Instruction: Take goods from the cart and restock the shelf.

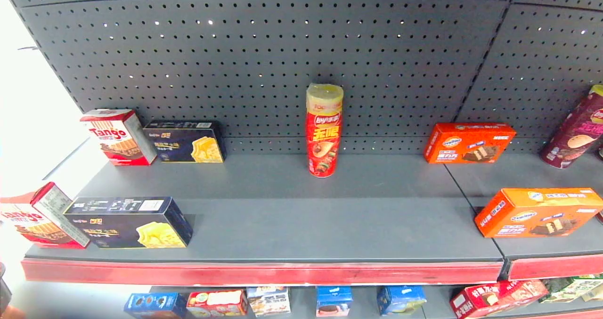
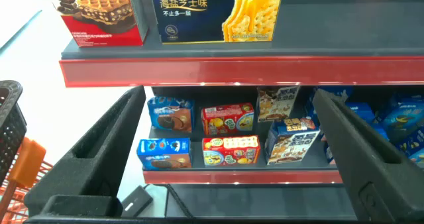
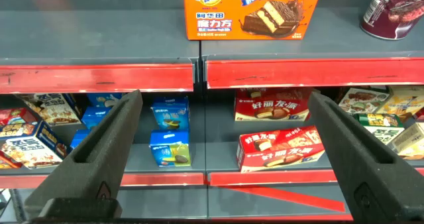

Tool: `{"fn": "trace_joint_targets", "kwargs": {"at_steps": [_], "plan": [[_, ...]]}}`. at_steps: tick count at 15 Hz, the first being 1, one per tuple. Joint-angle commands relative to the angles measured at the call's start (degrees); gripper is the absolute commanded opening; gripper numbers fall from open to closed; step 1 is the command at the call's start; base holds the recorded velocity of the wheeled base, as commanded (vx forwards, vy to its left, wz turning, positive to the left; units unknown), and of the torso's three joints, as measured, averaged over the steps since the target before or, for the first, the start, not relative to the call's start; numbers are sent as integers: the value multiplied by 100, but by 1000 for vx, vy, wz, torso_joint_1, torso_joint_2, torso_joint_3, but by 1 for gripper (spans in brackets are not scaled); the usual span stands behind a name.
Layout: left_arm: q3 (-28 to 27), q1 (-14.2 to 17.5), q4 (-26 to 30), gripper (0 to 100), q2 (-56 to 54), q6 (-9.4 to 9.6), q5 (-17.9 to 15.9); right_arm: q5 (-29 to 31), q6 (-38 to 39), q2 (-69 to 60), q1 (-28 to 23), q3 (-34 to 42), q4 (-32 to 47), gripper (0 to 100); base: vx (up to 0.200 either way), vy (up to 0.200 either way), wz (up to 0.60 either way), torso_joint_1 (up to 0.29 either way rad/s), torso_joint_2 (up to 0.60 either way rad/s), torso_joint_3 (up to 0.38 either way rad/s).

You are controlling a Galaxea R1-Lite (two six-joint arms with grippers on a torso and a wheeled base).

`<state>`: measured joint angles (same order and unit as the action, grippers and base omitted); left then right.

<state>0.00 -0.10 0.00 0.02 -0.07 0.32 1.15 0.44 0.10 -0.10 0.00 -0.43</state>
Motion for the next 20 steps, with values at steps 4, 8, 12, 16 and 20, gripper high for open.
{"fn": "trace_joint_targets", "kwargs": {"at_steps": [4,8,12,16,20], "plan": [[0,1,0,100,-2,-1,3,0,0,8,1,0,-1,100,0,0,0,0,0,0],[0,1,0,100,-2,-1,-5,-27,-35,8,-8,0,-1,100,0,0,0,0,0,0],[0,1,0,100,-2,-1,-5,-27,-26,8,1,0,-1,100,0,0,0,0,0,0],[0,1,0,100,-2,-1,-5,-27,-26,8,-8,0,-1,100,0,0,0,0,0,0],[0,1,0,100,-2,-1,-5,-27,-18,8,-8,0,-1,100,0,0,600,1,0,1]]}}
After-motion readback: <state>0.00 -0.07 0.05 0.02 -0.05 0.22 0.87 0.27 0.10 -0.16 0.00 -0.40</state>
